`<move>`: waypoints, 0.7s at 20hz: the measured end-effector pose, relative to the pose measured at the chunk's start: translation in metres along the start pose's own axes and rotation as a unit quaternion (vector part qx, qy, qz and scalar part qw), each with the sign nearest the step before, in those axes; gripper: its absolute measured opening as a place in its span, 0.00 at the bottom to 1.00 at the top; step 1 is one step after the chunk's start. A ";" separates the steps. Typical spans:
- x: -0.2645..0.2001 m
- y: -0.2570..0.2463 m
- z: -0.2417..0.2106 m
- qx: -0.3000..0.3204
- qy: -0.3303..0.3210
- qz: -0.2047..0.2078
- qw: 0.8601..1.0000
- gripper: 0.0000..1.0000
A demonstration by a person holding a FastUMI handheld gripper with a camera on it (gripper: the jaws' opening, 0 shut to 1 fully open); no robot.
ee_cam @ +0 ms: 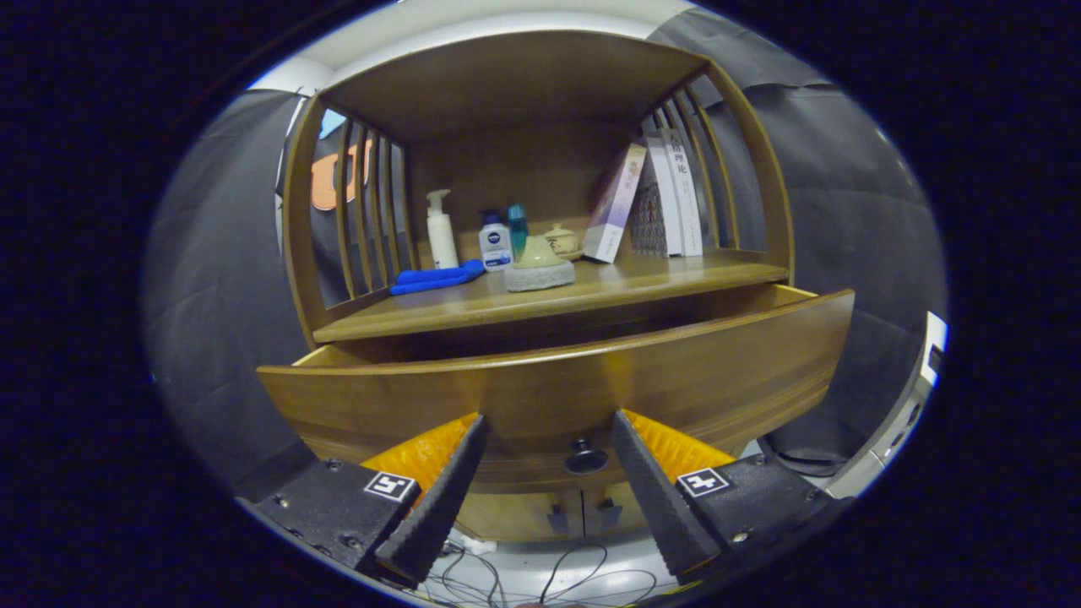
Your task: Pull open the drawer, take out the items inside it, and place them on the countertop above the cabinet.
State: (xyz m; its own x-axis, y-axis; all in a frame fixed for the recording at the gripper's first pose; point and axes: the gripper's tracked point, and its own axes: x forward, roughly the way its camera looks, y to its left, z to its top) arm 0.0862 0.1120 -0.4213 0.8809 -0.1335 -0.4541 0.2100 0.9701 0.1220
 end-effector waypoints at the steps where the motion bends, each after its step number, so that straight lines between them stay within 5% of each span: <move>1: 0.005 0.002 0.001 0.000 0.000 0.000 1.000 0.98; 14: 0.059 0.000 0.018 -0.022 0.017 -0.002 1.000 0.98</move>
State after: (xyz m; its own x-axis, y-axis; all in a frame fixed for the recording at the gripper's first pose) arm 0.1458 0.1010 -0.4324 0.8652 -0.1306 -0.4841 0.1938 0.9776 0.0827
